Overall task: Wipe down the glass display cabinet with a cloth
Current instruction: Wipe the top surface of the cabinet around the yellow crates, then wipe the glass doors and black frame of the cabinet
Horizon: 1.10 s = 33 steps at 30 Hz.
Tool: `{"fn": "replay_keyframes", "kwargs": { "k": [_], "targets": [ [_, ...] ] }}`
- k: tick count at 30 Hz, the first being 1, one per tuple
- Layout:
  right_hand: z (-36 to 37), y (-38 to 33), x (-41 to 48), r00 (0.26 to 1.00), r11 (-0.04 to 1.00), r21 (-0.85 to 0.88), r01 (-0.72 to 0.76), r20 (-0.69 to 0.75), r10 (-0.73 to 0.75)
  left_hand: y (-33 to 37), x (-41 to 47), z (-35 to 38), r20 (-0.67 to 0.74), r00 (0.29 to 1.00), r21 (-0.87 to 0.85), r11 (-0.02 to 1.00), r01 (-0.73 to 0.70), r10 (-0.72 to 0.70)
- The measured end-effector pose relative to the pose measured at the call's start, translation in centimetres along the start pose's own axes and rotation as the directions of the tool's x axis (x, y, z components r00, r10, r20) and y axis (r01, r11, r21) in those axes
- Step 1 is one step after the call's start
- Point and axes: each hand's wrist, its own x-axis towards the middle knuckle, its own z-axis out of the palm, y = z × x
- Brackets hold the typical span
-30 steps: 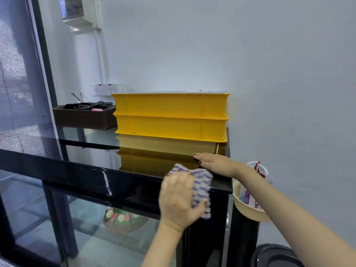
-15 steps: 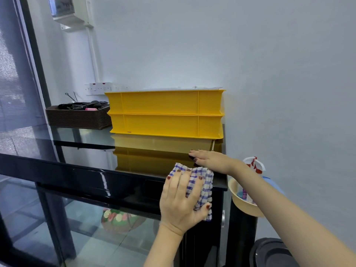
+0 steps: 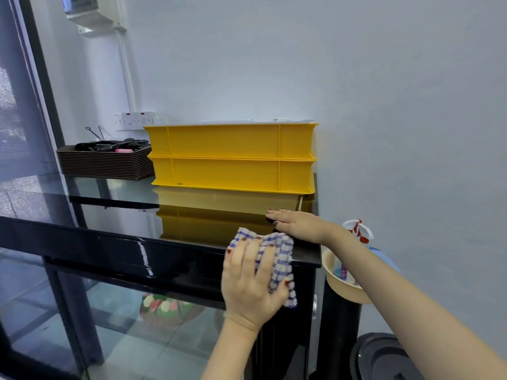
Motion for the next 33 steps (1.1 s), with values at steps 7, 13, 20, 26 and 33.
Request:
{"fn": "replay_keyframes", "kwargs": {
  "k": [7, 13, 20, 26, 33],
  "targets": [
    [0.2, 0.3, 0.0, 1.000, 1.000, -0.004, 0.002, -0.014, -0.002, -8.2, -0.5, -1.0, 0.027, 0.999, 0.007, 0.999, 0.032, -0.032],
    [-0.1, -0.4, 0.4, 0.998, 0.999, 0.009, -0.048, 0.039, 0.047, -16.8, -0.7, -2.6, 0.060, 0.993, 0.015, 0.995, 0.099, -0.099],
    [5.1, -12.2, 0.2, 0.975, 0.941, -0.302, -0.155, -0.202, 0.095, -24.8, -0.7, -4.3, 0.107, 0.959, 0.028, 0.965, 0.260, -0.262],
    [12.6, -20.9, 5.2, 0.686, 0.850, -0.355, -0.388, -0.728, 0.009, -32.0, -1.2, -5.9, 0.238, 0.930, 0.064, 0.960, 0.274, -0.281],
    [16.6, -26.6, 14.7, 0.568, 0.776, -0.430, -0.462, -0.815, -0.113, -40.3, -1.3, -8.0, 0.376, 0.900, 0.074, 0.975, 0.209, -0.221]
  ]
}}
